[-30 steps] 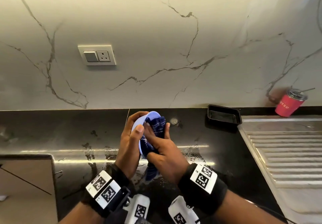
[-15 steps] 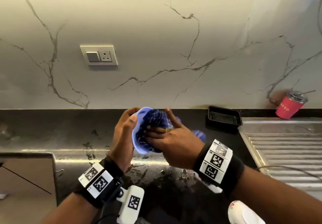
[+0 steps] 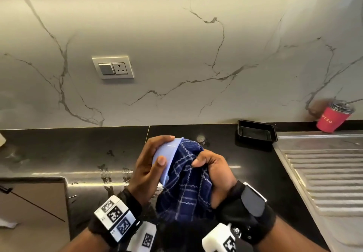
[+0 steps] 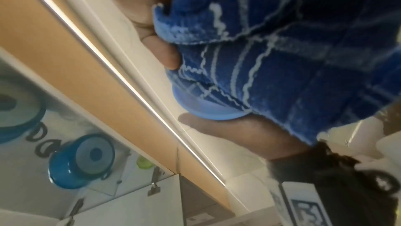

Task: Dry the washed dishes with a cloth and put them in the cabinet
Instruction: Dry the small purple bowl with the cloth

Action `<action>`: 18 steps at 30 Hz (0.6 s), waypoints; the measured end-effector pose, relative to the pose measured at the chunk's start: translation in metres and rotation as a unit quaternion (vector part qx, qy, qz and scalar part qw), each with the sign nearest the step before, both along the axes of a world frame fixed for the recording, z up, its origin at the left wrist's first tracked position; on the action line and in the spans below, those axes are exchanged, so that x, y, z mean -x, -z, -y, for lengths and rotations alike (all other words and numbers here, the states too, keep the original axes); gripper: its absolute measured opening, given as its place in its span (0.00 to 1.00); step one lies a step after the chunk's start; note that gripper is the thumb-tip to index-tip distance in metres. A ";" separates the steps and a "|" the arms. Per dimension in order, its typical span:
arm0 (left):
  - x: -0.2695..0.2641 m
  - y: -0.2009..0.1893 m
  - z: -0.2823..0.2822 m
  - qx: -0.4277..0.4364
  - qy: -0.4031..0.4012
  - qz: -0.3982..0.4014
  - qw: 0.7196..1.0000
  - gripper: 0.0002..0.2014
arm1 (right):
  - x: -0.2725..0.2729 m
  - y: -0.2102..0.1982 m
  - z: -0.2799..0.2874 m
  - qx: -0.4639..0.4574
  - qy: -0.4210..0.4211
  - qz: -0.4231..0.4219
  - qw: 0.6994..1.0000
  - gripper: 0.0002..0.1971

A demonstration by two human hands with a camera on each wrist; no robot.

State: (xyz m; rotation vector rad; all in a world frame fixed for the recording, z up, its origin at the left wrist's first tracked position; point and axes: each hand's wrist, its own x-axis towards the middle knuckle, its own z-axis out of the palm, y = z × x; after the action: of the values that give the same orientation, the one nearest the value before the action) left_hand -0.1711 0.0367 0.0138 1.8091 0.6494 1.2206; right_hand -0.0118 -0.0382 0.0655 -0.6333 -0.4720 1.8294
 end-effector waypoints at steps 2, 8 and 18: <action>-0.006 -0.005 0.003 0.007 -0.010 0.001 1.000 0.22 | 0.005 0.001 0.005 -0.039 0.012 0.025 0.999 0.24; -0.016 -0.034 -0.003 0.092 0.011 0.075 0.993 0.21 | -0.003 0.013 0.000 -0.332 -0.038 0.610 0.719 0.38; -0.015 -0.028 0.000 0.450 0.096 0.055 0.886 0.29 | -0.032 0.048 -0.027 -0.448 0.005 0.874 0.189 0.30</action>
State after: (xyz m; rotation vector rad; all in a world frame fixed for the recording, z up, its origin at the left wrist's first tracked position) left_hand -0.1564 0.0367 0.0414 0.9779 0.7770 0.6851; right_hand 0.0202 -0.0117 0.0179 -1.4626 -2.6038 -0.5465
